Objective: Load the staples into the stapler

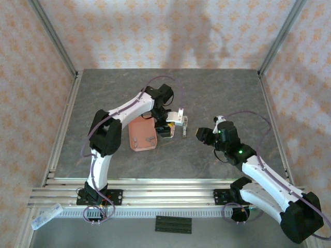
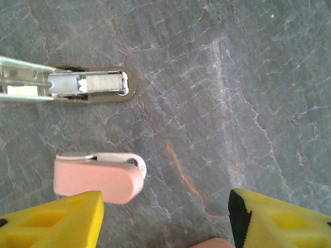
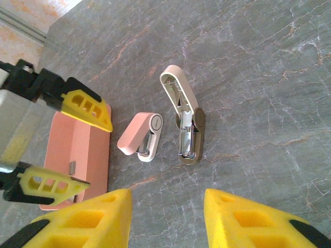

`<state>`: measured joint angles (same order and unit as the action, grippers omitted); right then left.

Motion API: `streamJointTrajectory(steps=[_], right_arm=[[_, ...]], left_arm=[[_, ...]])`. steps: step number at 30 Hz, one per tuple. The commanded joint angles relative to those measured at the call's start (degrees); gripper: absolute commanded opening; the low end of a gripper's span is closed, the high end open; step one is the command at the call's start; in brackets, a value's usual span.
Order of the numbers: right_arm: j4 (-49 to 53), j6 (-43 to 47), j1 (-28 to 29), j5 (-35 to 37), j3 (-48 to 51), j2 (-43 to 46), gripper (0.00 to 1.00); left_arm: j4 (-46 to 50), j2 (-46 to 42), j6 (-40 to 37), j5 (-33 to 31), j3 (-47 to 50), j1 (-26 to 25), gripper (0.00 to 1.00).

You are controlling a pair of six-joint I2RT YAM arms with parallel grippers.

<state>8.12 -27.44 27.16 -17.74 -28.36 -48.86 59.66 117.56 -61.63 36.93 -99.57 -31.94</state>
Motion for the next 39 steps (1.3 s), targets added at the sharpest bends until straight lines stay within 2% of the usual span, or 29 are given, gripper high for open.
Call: streamJointTrajectory(steps=[1,5,10,17,20,24,29,39], right_arm=[[-0.6,-1.1,-0.3,-0.2,-0.4,0.7,0.41],[-0.4,-2.0,-0.3,-0.8,-1.5,-0.1,0.41],[-0.9,-3.8,0.4,-2.2,-4.5,-4.4,0.41],[-2.4,-3.8,4.8,-2.6,-11.7,-15.9,0.41],[-4.0,-5.3,6.4,-2.6,-14.5,-22.1,0.42],[-7.3,-8.8,7.6,-3.1,-16.7,-29.6,0.42],[-9.3,-11.8,8.5,-4.5,-19.1,-37.3,0.42],[-11.0,-13.5,9.2,-5.0,-21.4,-42.1,0.41]], left_arm=[[-8.4,-7.6,10.0,-2.0,6.2,-0.1,0.67],[-23.2,-18.1,23.6,-7.4,17.8,0.2,0.7],[-42.1,-31.9,39.4,-11.0,33.8,1.1,0.72],[-57.2,-42.5,54.2,-22.3,49.0,1.2,0.74],[-62.9,-45.3,59.4,-24.3,55.1,1.2,0.74],[-66.4,-47.2,61.4,-25.0,60.0,1.2,0.75],[-65.6,-47.6,60.9,-25.3,61.4,1.2,0.75],[-66.2,-46.4,59.2,-24.5,61.4,1.2,0.75]])
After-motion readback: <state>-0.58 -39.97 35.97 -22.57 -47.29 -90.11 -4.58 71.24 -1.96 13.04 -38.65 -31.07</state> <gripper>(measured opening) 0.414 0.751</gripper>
